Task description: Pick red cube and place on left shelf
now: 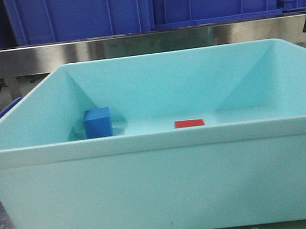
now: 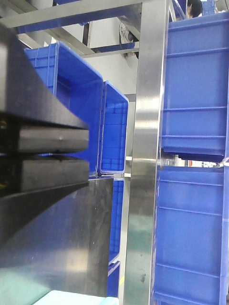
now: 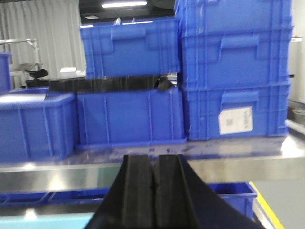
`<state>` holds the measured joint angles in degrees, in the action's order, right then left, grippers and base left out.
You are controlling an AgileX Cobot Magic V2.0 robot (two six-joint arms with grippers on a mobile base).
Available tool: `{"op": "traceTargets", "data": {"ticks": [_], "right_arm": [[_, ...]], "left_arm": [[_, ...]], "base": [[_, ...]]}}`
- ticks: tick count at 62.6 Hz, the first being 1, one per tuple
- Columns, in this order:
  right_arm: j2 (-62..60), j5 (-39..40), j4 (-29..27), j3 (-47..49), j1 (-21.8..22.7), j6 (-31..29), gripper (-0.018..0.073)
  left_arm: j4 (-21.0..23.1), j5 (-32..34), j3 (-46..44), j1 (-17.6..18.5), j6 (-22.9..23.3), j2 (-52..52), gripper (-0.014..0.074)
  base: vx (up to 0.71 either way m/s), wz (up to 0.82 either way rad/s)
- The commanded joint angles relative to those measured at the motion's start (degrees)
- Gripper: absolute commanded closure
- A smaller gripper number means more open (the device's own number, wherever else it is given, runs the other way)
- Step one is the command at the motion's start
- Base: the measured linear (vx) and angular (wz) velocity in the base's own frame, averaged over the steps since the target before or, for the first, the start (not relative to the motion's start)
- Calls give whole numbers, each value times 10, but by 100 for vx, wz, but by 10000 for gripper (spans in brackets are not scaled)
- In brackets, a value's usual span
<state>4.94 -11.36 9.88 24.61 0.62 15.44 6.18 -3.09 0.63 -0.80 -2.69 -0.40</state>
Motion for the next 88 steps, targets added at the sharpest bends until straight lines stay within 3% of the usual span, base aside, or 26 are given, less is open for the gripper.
{"op": "traceTargets", "data": {"ticks": [1,14,28,37,56,68,80,88], "right_arm": [[69,-45,2,108,0,-1,503],[233,-194,-29,304,-49,-11,503],[400,-329,-80,449,-165,-103,493],[493,-378,-99,504,-245,-103,343],[648,-351,-139,523,-375,-100,51],[711,-341,-139,523,-396,-58,11],[759,-346,-134,523,-396,47,11],[797,-371,-132,523,-396,61,11]], "left_arm": [[4,46,14,-1,4,-7,495],[4,46,14,-1,4,-7,495],[4,46,14,-1,4,-7,495],[4,46,14,-1,4,-7,495],[4,46,14,-1,4,-7,495],[4,46,14,-1,4,-7,495],[4,46,14,-1,4,-7,495],[4,46,14,-1,4,-7,495]], "base": [[0,0],[0,0],[0,0],[0,0],[0,0],[0,0],[0,0],[0,0]]}}
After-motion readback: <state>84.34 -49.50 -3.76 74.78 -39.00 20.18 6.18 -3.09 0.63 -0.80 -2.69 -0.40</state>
